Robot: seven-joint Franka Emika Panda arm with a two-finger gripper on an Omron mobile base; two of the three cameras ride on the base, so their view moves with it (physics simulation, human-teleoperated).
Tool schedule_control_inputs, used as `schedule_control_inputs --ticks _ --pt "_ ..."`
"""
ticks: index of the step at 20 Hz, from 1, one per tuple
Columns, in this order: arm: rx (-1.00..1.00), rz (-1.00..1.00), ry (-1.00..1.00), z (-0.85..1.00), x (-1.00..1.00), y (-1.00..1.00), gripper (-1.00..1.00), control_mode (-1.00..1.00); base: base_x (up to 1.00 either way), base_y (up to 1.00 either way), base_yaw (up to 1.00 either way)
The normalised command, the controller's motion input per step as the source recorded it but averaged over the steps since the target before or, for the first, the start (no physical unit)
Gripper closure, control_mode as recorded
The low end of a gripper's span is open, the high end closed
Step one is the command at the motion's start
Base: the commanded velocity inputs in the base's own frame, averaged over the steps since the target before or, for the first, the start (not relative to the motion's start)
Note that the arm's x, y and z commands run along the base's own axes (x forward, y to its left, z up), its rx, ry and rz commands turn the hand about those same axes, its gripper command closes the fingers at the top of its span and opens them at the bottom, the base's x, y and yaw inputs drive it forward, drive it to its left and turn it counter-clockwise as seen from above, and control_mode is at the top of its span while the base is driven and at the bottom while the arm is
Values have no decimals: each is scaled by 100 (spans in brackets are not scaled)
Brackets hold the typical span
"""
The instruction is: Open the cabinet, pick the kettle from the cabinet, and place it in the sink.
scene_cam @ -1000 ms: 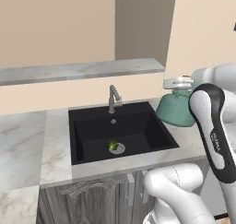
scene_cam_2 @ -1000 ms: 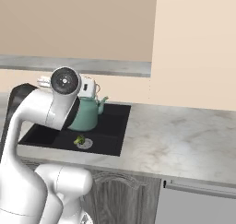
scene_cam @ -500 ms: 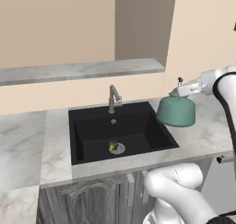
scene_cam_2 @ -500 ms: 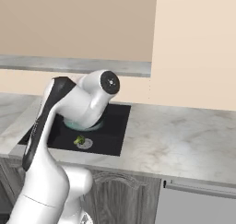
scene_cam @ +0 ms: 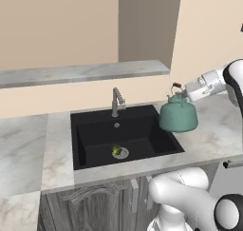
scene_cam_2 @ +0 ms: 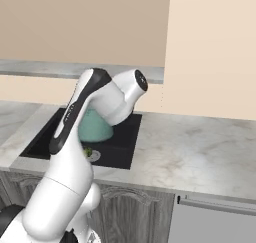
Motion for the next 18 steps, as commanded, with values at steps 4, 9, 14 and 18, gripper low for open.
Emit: schedule_control_inputs --ticks 4,9,14,18 --pt "-3 22 1 -16 18 0 100 -100 0 0 0" --pt "-4 19 0 -21 14 1 100 -100 0 0 0" --pt "0 11 0 -24 11 1 100 -100 0 0 0" --pt "0 0 -6 -31 9 5 100 -100 0 0 0"
